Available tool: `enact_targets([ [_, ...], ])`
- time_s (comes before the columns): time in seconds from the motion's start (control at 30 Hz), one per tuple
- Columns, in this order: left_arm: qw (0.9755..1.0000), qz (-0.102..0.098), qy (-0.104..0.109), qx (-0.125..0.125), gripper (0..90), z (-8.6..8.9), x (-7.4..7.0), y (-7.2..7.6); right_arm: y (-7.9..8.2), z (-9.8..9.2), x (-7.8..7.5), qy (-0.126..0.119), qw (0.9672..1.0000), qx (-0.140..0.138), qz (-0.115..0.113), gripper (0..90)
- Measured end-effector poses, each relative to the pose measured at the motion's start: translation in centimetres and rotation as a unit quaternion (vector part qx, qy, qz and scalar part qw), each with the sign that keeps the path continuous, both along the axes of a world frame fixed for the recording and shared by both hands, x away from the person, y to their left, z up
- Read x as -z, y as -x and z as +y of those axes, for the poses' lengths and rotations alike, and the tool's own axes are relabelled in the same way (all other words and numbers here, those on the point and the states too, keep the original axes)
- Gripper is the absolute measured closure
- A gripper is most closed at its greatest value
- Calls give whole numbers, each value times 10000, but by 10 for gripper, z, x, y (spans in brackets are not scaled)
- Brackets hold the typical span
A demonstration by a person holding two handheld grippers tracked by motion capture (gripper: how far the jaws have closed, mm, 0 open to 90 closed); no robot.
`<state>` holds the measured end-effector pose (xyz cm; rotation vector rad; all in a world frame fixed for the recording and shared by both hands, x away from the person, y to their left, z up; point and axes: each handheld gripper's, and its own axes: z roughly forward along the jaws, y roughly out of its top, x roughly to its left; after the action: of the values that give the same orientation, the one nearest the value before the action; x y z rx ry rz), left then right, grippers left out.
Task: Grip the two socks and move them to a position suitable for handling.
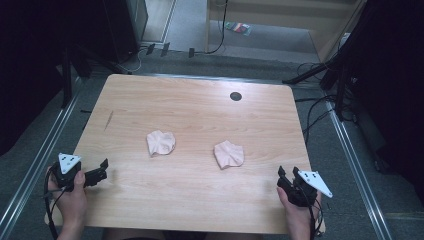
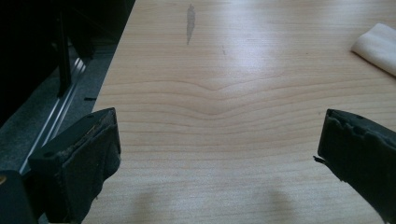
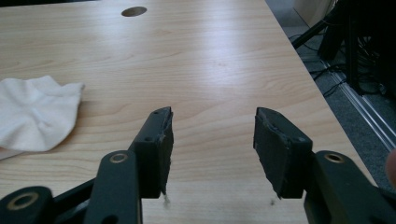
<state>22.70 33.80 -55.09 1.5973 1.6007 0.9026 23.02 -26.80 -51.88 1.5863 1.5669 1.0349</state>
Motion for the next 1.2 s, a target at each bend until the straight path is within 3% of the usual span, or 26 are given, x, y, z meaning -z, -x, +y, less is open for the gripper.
enact_targets([
  [0.27, 10000, -2, 42, 53, 0, 0, 0, 1, -4, 17, -13, 66, 9997, -236, -51, 490],
  [0.3, 10000, -17, 59, 19, 0, -1, 0, 1, -4, 23, -15, 162, 9992, -352, -54, 473],
  [0.53, 10000, 5, 45, 31, 0, 0, 0, 1, -5, 42, -22, 195, 9967, -779, -122, 455],
  [0.73, 10000, 35, 40, 43, 0, 0, 0, 1, -15, 65, -27, 223, 9932, -1137, -66, 464],
  [1.2, 9999, 66, 28, 83, 0, -1, 0, 0, -45, 109, -21, 355, 9880, -1493, 155, 495],
])
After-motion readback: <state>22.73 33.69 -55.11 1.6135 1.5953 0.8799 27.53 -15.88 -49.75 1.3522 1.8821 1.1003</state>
